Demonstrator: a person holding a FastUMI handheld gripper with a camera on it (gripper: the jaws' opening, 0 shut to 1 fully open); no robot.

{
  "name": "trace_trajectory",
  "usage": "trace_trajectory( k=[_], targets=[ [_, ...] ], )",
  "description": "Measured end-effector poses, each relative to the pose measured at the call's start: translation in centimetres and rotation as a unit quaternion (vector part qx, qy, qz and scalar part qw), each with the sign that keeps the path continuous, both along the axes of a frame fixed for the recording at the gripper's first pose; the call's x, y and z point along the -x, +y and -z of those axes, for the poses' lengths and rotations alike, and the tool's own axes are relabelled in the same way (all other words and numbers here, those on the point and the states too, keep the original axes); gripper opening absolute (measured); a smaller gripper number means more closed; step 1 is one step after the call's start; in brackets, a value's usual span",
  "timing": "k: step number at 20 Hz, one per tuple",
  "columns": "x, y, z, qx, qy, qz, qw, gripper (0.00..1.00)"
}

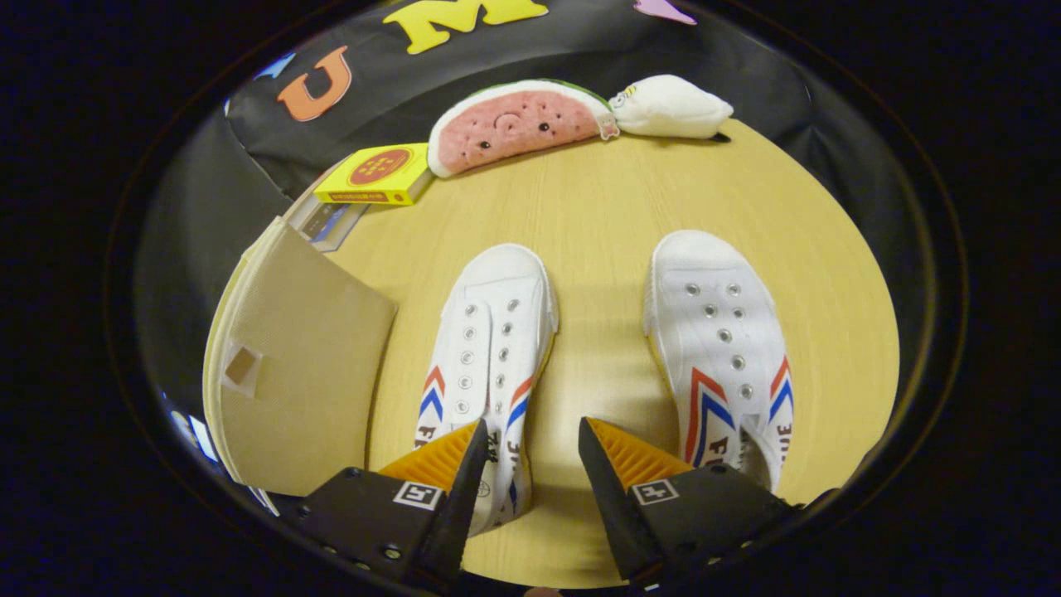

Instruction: Open the storage box then place both shoes into the box .Put the left shoe in first, then the right shoe, with the right side of both shoes facing outward in a uniform manner.

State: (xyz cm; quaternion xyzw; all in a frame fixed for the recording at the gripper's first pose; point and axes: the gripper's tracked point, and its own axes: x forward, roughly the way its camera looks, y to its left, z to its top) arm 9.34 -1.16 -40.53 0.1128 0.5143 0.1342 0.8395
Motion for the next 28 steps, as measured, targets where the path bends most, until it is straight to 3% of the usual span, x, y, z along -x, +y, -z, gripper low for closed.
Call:
trace_trajectory(
  k=[1, 5, 7, 14, 19, 23, 28],
  targets=[
    [-0.2, 0.6, 0.3, -0.010, 0.008, -0.001, 1.000, 0.67],
    [0.3, 1.4, 0.4, -0.021, 0.031, -0.008, 0.999, 0.11],
    [0.2, 1.5, 0.1, -0.029, 0.037, -0.007, 0.999, 0.01],
    [1.3, 1.3, -4.0, -0.082, 0.039, 0.022, 0.996, 0.01],
    [2.5, 1.0, -11.3, -0.103, 0.000, 0.038, 0.994, 0.01],
    [3.2, 4.3, -17.8, -0.123, -0.037, 0.041, 0.991, 0.01],
    [4.1, 12.8, -23.2, -0.147, -0.069, 0.024, 0.986, 0.01]
  ],
)
